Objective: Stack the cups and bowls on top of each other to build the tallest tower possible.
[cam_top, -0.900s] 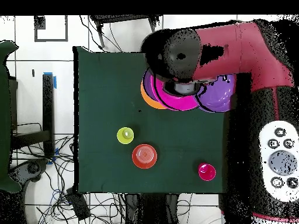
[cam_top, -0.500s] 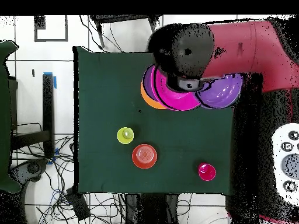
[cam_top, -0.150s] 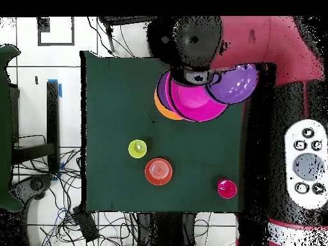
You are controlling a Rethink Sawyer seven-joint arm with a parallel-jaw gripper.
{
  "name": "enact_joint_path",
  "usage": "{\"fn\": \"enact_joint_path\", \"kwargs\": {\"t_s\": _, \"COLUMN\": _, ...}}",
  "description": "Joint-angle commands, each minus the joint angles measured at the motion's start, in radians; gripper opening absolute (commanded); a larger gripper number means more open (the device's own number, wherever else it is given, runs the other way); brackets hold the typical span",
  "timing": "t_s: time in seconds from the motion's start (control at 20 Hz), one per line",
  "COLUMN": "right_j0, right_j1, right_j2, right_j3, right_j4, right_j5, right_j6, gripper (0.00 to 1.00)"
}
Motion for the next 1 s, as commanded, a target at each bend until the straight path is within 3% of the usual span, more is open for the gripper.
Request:
{"fn": "enact_joint_path", "kwargs": {"t_s": 0.05, "right_j0": 0.094, "right_j1": 0.124, "right_j2": 0.007, "right_j3": -0.176, "right_j4": -0.090, "right_j5": 0.149, "right_j6": -0.164, "gripper": 0.00}}
{"fn": "enact_joint_path", "kwargs": {"t_s": 0.45, "right_j0": 0.178, "right_j1": 0.194, "right_j2": -0.004, "right_j3": -0.360, "right_j4": -0.180, "right_j5": 0.293, "right_j6": -0.231, "gripper": 0.00}}
{"fn": "enact_joint_path", "kwargs": {"t_s": 1.0, "right_j0": 0.216, "right_j1": 0.234, "right_j2": -0.006, "right_j3": -0.460, "right_j4": -0.268, "right_j5": 0.363, "right_j6": -0.314, "gripper": 0.00}}
